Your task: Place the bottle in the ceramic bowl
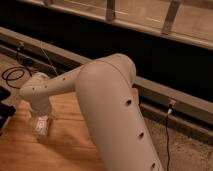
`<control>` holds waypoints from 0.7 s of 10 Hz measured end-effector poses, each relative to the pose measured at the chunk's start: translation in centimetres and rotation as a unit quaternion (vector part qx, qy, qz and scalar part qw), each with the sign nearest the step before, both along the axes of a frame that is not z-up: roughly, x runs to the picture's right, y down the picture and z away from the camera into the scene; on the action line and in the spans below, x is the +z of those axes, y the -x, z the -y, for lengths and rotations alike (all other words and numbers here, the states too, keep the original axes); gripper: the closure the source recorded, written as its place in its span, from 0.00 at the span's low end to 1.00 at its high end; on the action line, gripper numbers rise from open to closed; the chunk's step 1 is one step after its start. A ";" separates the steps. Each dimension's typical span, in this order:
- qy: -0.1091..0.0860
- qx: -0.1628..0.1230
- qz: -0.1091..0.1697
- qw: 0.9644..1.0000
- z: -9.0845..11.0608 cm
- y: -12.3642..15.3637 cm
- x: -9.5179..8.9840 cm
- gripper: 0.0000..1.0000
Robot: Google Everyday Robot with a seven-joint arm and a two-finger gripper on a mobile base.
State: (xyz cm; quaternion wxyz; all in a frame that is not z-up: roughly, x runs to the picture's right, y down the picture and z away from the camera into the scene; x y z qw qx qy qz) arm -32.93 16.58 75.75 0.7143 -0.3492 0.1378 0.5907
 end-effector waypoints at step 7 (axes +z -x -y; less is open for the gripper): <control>0.015 0.019 -0.008 1.000 -1.2 -0.4 1.9 0.20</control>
